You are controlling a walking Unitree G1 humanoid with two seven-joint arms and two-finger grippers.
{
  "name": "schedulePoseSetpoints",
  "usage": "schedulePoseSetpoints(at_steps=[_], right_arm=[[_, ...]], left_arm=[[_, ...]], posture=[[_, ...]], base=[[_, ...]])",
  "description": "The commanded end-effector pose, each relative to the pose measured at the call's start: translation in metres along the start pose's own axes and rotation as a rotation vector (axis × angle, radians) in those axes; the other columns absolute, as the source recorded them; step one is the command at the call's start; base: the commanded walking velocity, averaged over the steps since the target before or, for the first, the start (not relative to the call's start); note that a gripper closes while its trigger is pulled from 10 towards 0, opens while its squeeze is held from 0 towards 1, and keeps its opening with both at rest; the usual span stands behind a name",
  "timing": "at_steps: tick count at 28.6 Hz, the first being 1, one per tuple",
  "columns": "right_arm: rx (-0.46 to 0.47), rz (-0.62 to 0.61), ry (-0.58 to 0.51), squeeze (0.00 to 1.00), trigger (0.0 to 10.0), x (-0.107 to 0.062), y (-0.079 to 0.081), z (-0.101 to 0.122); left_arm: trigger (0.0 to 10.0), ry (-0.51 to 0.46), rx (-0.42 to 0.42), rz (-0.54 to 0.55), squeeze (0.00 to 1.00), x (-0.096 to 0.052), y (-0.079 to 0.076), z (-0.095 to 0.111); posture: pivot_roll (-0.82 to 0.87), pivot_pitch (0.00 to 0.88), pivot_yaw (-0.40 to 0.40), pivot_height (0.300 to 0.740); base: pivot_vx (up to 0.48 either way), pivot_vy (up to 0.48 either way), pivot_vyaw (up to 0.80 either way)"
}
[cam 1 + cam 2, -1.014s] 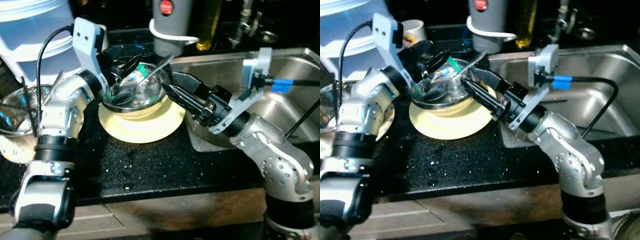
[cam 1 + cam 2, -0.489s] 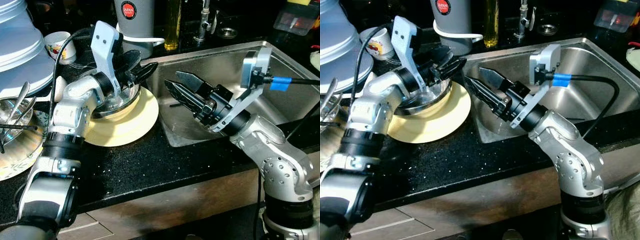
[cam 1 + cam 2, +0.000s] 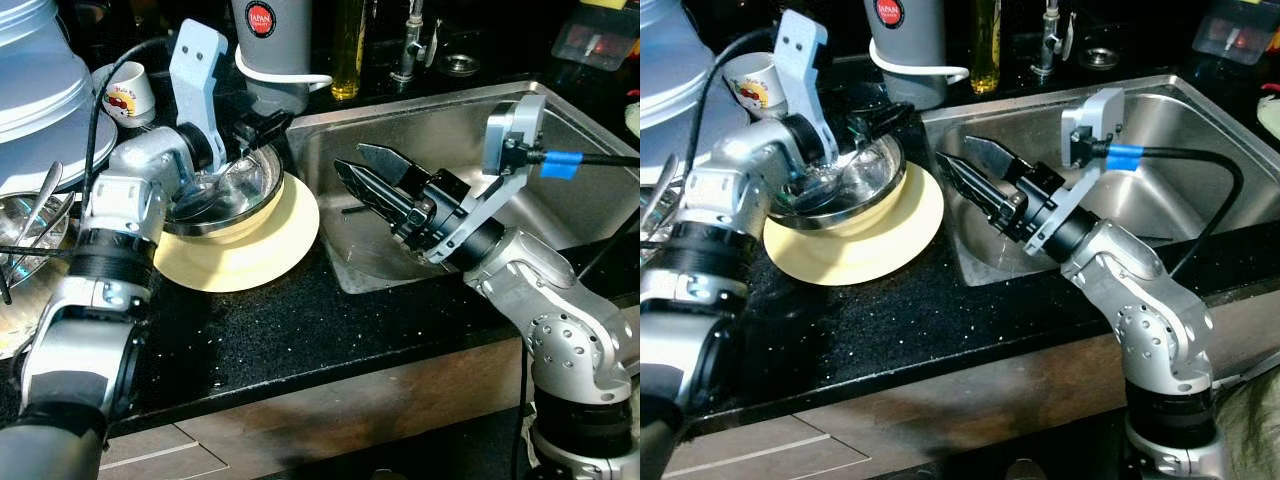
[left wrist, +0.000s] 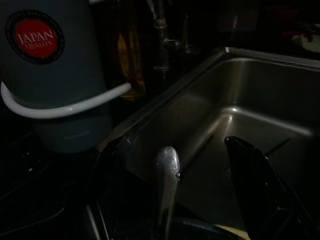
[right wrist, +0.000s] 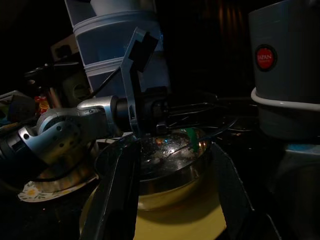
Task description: Kitchen organization
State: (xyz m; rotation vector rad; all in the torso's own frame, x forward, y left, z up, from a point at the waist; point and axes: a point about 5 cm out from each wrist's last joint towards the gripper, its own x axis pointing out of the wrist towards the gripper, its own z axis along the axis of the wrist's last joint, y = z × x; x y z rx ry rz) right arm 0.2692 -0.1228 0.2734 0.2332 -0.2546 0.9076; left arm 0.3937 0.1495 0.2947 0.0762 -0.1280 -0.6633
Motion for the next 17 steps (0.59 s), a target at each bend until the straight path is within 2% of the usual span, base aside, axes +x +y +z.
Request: schedulePoseSetpoints(at_steps=[1,6,12,17], right_arm=[[-0.001,0.0,0.007,0.0,10.0,0.0,0.0,0.002],[-0.008,-0.007,0.008,0.0,10.0,0.0,-0.001,0.004],[-0.017,0.034,0.024,0.0,10.0,-0.001,0.004,0.004],[-0.047,0.106,0.087,0.0,10.0,-0.006,0.013,-0.001]], left_arm=[[10.0,0.056,-0.008,0.002,0.0,-0.002,0.004,-0.006],[10.0,0.141,-0.064,0.008,0.0,0.0,0.007,-0.015],[10.0,0.155,-0.075,0.0,0.0,0.001,0.008,-0.015],[9.9,0.146,-0.061,0.021,0.0,0.003,0.011,-0.011]], posture=[[-0.07,0.089,0.03,0.74],[-0.08,0.083,0.032,0.74],[-0.08,0.078,0.035,0.74],[-0.08,0.083,0.037,0.74]], base=[[0.0,0.0,0.0],[0.0,0.0,0.0],[0.0,0.0,0.0],[0.0,0.0,0.0]])
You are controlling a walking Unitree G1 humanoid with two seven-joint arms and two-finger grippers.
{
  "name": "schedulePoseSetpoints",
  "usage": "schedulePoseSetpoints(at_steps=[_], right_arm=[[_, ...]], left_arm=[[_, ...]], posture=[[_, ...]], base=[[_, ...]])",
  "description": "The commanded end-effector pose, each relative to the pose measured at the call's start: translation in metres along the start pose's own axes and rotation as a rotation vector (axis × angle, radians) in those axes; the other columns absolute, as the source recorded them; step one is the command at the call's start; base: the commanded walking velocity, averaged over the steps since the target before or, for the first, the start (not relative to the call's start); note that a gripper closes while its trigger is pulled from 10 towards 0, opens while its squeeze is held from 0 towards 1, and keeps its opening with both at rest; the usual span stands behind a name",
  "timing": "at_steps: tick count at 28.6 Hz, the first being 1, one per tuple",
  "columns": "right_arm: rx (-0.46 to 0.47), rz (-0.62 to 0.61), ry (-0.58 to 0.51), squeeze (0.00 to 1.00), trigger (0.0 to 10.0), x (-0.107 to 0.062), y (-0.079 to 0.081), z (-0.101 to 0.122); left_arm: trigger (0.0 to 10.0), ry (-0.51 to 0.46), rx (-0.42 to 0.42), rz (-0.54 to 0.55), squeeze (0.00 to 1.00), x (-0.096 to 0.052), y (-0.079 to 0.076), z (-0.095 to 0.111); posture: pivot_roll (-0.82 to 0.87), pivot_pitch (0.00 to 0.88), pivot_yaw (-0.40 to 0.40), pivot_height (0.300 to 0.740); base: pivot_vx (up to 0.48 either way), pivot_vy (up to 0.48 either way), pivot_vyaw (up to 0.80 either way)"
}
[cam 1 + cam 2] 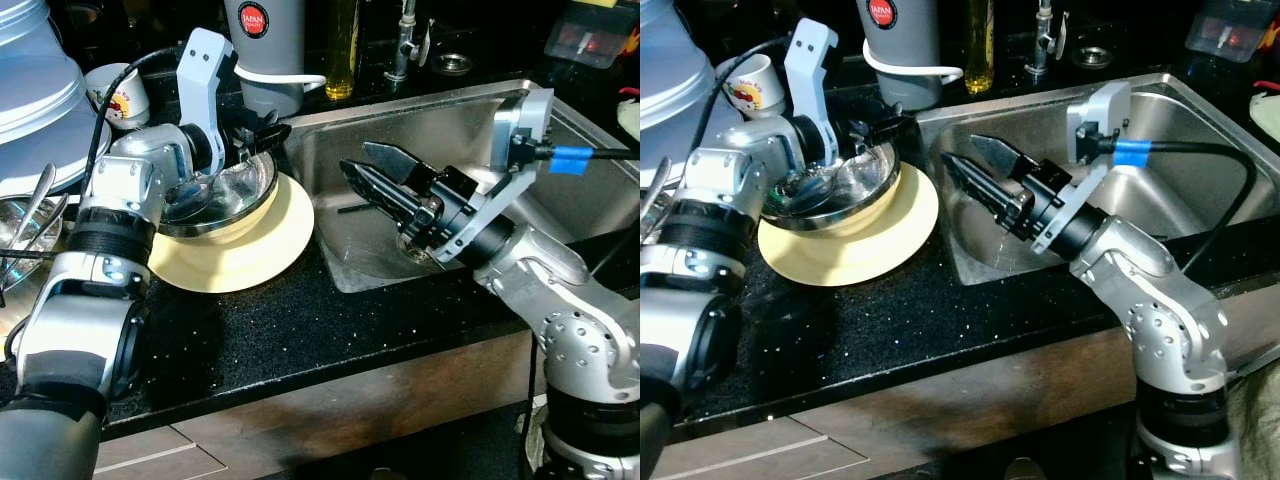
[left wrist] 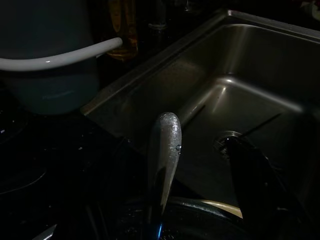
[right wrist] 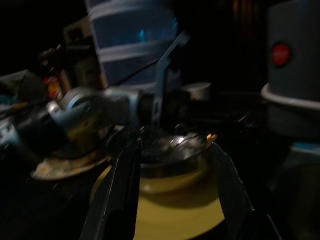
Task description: Kitchen organization
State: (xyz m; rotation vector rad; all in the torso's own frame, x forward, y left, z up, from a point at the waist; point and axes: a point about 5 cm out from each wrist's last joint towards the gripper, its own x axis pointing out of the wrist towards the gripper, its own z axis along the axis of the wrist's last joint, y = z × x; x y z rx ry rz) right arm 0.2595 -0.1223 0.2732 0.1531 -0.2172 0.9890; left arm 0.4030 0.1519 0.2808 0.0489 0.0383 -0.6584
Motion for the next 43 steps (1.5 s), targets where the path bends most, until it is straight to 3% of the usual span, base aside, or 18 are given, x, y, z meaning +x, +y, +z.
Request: schedulePoseSetpoints(at_steps=[1,2,3,4,20,24,26,29,32,37,43], right_arm=[[-0.006,0.022,0.017,0.0,10.0,0.0,0.005,-0.002],[-0.005,0.021,0.018,0.0,10.0,0.0,0.005,-0.002],[-0.005,0.021,0.018,0.0,10.0,0.0,0.005,-0.002],[-0.002,0.019,0.018,0.0,10.0,0.0,0.005,-0.002],[0.001,-0.008,0.01,0.0,10.0,-0.001,0.0,-0.002],[0.012,-0.034,-0.021,0.0,10.0,-0.001,-0.004,0.001],[0.025,-0.063,-0.05,0.0,10.0,-0.001,-0.007,0.004],[0.034,-0.08,-0.067,0.0,10.0,-0.001,-0.01,0.005],[0.058,-0.109,-0.107,0.0,10.0,-0.001,-0.014,0.008],[0.078,-0.139,-0.128,0.0,10.0,0.0,-0.018,0.008],[0.105,-0.179,-0.15,0.0,10.0,0.001,-0.024,0.008]], left_arm=[[7.5,0.0,0.015,0.023,0.0,-0.002,0.005,0.004],[2.8,0.002,0.014,0.022,0.0,-0.002,0.005,0.003],[2.8,0.002,0.014,0.022,0.0,-0.002,0.005,0.003],[0.0,0.01,0.008,0.015,0.0,-0.002,0.005,0.001],[0.0,-0.004,0.002,0.002,0.0,-0.004,0.003,0.003],[0.0,-0.13,0.009,-0.048,0.0,-0.006,-0.006,0.025],[0.0,-0.252,0.007,-0.094,0.0,-0.01,-0.016,0.046],[0.0,-0.308,0.002,-0.117,0.0,-0.012,-0.021,0.057],[0.0,-0.426,0.004,-0.179,0.0,-0.021,-0.04,0.083],[0.0,-0.482,0.004,-0.239,0.0,-0.031,-0.058,0.095],[0.0,-0.502,0.005,-0.226,0.0,-0.037,-0.061,0.098]], posture=[[-0.08,0.087,0.037,0.74],[-0.08,0.087,0.037,0.74],[-0.08,0.087,0.037,0.74],[-0.08,0.09,0.037,0.74],[-0.07,0.091,0.036,0.74],[-0.07,0.091,0.036,0.74],[-0.07,0.091,0.036,0.74],[-0.07,0.091,0.036,0.74],[-0.06,0.087,0.036,0.74],[-0.06,0.086,0.035,0.74],[-0.05,0.086,0.036,0.74]], base=[[0.0,0.0,0.0],[0.0,0.0,0.0],[0.0,0.0,0.0],[0.0,0.0,0.0],[0.0,0.0,0.0],[0.0,0.0,0.0],[0.0,0.0,0.0],[0.0,0.0,0.0],[0.0,0.0,0.0],[0.0,0.0,0.0],[0.0,0.0,0.0]])
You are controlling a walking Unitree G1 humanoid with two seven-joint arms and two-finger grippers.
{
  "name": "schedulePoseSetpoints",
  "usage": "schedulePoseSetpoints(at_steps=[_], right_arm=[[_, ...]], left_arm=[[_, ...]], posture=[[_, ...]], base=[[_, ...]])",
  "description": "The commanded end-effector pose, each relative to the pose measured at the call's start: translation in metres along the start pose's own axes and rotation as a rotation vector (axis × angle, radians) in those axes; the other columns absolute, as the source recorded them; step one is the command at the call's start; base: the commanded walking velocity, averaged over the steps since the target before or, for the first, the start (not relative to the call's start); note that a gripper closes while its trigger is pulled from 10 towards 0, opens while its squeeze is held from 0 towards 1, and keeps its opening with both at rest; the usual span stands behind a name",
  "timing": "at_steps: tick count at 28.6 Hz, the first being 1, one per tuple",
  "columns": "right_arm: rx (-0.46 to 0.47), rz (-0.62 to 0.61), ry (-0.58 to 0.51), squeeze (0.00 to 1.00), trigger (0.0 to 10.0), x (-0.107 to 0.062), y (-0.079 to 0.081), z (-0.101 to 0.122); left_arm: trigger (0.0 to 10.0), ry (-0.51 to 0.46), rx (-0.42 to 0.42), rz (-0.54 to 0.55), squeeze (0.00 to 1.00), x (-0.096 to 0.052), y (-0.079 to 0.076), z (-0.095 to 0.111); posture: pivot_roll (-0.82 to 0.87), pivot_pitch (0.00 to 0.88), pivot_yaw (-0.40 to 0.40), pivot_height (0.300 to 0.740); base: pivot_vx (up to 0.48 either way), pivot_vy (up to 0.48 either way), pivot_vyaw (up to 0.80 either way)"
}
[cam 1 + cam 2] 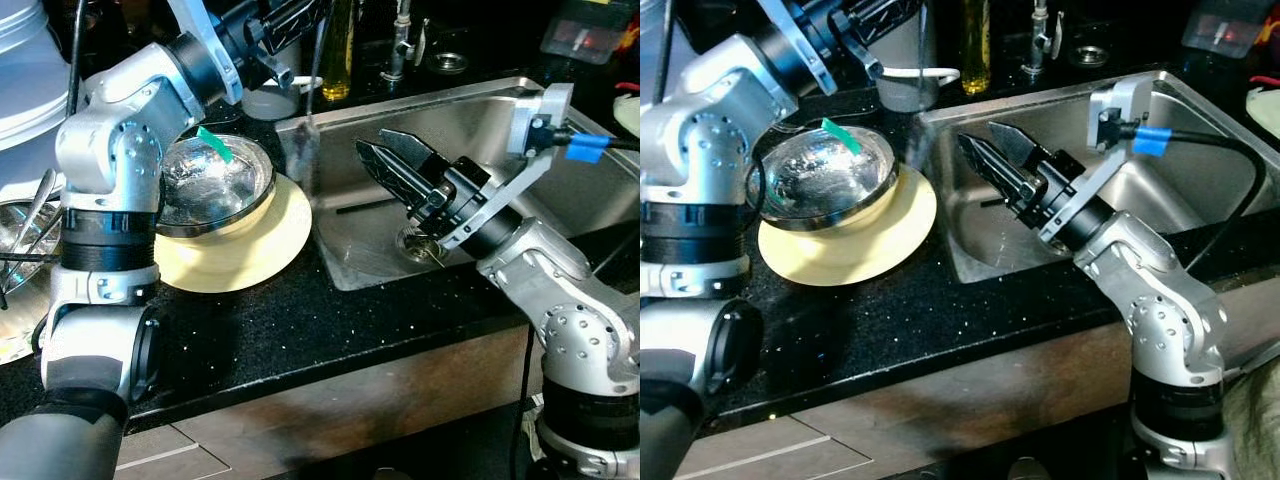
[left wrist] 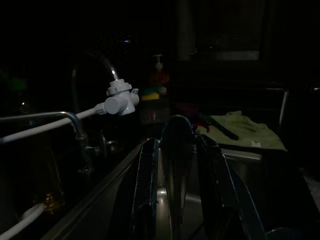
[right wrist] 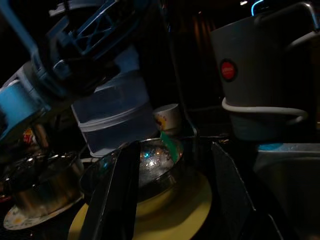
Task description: Kitchen organization
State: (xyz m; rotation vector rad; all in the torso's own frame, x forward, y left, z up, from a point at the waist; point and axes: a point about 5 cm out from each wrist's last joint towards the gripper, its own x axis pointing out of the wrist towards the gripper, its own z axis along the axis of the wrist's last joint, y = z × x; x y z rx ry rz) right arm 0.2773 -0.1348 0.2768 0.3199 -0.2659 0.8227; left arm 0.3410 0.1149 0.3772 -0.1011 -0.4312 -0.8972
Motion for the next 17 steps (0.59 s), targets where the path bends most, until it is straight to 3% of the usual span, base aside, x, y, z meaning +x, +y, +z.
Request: schedulePoseSetpoints(at_steps=[1,8,12,17], right_arm=[[0.009,-0.026,-0.024,0.0,10.0,0.001,-0.004,0.004],[-0.008,-0.116,-0.025,0.0,10.0,-0.003,-0.016,0.004],[-0.024,-0.15,-0.015,0.0,10.0,-0.007,-0.021,0.003],[-0.036,-0.164,0.003,0.0,10.0,-0.009,-0.022,0.0]], left_arm=[[0.0,-0.025,0.004,0.03,0.0,-0.007,0.002,0.006],[0.0,-0.058,0.025,0.094,0.0,-0.01,0.004,0.009],[0.0,-0.129,-0.043,0.065,0.0,-0.007,-0.005,0.007],[0.0,-0.133,-0.074,0.048,0.0,-0.004,-0.013,-0.002]], posture=[[-0.05,0.086,0.036,0.74],[-0.06,0.083,0.043,0.74],[-0.07,0.082,0.047,0.74],[-0.07,0.077,0.048,0.74]], base=[[0.0,0.0,-0.8],[0.0,0.0,-0.8],[0.0,0.0,-0.8],[0.0,0.0,-0.66]])
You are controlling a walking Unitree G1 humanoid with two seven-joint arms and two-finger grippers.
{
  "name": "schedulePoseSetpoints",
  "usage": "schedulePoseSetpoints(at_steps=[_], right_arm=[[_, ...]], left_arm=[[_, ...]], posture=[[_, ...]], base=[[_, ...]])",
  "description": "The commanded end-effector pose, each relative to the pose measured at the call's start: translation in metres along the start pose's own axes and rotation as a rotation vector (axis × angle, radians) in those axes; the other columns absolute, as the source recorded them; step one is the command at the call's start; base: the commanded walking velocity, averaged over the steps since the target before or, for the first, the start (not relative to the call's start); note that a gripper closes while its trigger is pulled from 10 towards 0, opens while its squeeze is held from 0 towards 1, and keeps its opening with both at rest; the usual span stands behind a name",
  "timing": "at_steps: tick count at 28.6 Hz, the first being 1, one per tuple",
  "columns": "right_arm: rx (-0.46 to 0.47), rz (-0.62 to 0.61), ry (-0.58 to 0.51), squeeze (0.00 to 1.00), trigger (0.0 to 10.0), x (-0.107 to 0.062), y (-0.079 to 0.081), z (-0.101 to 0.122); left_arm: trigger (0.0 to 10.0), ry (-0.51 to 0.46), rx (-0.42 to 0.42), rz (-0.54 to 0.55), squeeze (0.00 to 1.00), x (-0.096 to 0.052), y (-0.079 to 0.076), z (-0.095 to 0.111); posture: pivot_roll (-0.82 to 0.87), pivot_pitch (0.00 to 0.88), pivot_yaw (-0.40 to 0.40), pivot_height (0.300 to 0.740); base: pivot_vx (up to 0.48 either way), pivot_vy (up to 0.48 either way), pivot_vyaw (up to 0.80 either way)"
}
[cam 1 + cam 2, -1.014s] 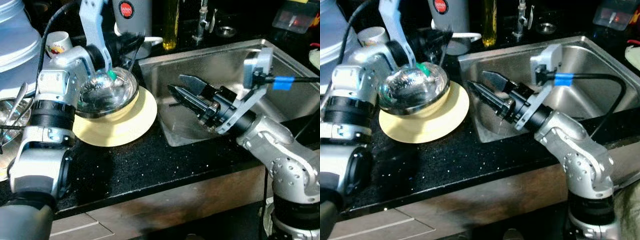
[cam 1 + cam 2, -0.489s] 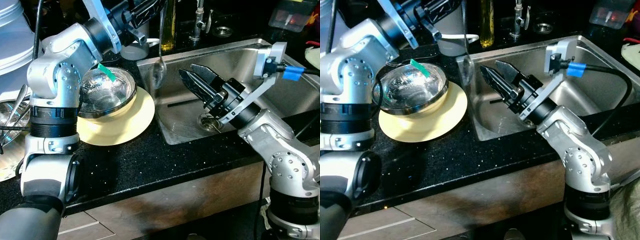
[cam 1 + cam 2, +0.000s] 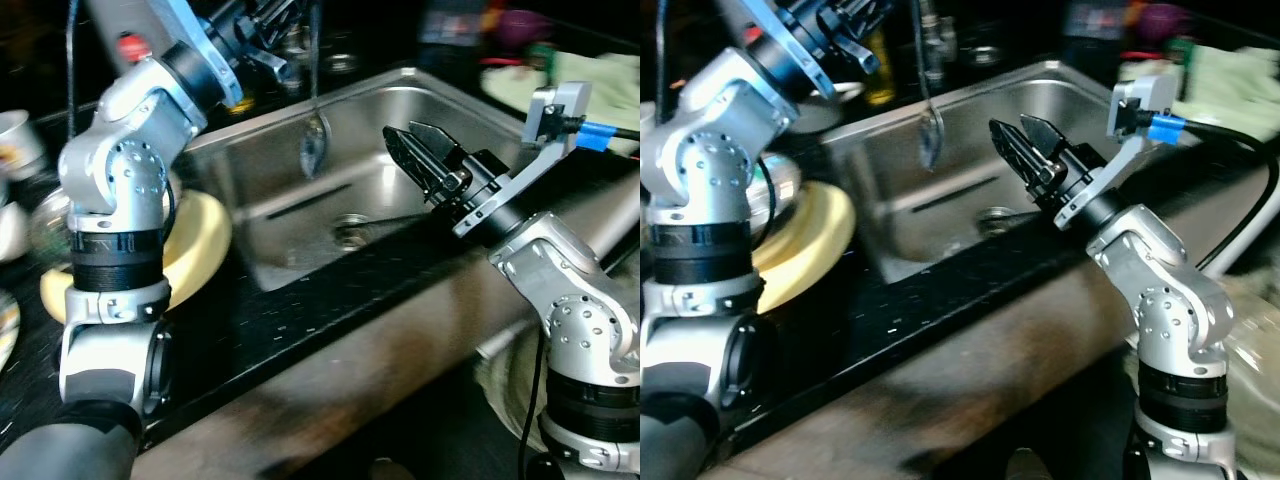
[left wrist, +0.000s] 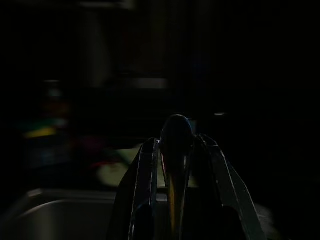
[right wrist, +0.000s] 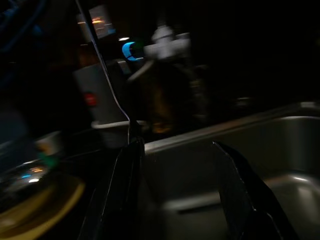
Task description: Kitchen organization
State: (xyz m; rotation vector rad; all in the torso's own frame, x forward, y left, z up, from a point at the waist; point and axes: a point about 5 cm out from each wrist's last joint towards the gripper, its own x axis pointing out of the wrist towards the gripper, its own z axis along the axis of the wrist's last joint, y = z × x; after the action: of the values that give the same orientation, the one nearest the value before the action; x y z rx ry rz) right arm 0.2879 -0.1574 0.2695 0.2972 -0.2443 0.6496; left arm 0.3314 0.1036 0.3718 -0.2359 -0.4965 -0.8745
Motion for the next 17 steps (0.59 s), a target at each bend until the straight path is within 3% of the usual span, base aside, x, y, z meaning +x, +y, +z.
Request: schedulePoseSetpoints(at_steps=[1,11,17], right_arm=[[-0.004,0.003,0.002,0.0,10.0,0.001,0.001,-0.002],[-0.09,0.03,0.095,0.0,10.0,-0.005,0.005,-0.013],[-0.105,0.043,0.108,0.0,10.0,-0.01,0.005,-0.012]], left_arm=[[0.0,-0.016,0.003,0.015,0.0,-0.005,0.001,-0.001],[0.0,0.176,0.1,0.212,0.0,-0.015,0.028,-0.075],[0.0,0.196,0.095,0.231,0.0,-0.015,0.03,-0.09]], posture=[[-0.07,0.075,0.048,0.74],[-0.09,0.065,0.049,0.74],[-0.14,0.068,0.039,0.74]], base=[[0.0,0.0,0.0],[0.0,0.0,0.0],[0.0,0.0,0.0]])
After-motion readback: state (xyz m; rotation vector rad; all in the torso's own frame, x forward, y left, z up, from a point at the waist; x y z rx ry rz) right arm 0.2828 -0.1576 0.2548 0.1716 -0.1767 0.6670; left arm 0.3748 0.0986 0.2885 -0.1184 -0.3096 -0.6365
